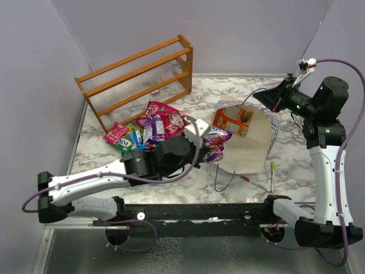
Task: Take the snacks out of the paper bag
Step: Take out the snack from the paper bag, then place the snack at the center of the board.
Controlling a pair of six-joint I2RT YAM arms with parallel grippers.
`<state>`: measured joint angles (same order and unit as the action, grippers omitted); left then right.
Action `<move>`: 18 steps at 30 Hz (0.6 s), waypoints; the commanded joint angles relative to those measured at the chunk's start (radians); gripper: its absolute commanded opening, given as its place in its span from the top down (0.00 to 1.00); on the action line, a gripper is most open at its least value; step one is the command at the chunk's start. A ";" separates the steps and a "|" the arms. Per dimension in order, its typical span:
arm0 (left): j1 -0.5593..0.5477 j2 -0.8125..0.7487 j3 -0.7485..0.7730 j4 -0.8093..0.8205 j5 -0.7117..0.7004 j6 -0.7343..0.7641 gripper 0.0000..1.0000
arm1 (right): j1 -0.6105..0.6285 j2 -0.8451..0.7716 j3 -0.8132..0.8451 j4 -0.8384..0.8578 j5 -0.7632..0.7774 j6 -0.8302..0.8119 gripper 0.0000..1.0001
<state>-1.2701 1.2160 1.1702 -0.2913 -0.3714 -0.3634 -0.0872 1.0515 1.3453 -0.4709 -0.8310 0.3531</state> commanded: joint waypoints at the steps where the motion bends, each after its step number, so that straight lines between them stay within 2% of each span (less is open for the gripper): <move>1: -0.001 -0.191 -0.040 -0.095 -0.116 -0.001 1.00 | -0.003 -0.013 -0.013 0.027 0.015 -0.012 0.99; 6: 0.000 -0.296 -0.080 -0.263 -0.405 -0.040 1.00 | -0.003 -0.011 -0.014 0.030 0.013 -0.011 0.99; 13: 0.027 -0.281 -0.171 -0.390 -0.668 -0.152 1.00 | -0.003 -0.010 -0.004 0.018 0.017 -0.017 0.99; 15: 0.084 -0.269 -0.210 -0.382 -0.668 -0.179 1.00 | -0.003 -0.008 -0.005 0.020 0.014 -0.013 0.99; 18: 0.240 -0.240 -0.254 -0.364 -0.535 -0.194 1.00 | -0.003 -0.008 -0.003 0.016 0.012 -0.014 0.99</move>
<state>-1.1774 0.9592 0.9485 -0.6460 -0.9073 -0.4973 -0.0872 1.0515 1.3338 -0.4702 -0.8284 0.3458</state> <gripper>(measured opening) 0.012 0.016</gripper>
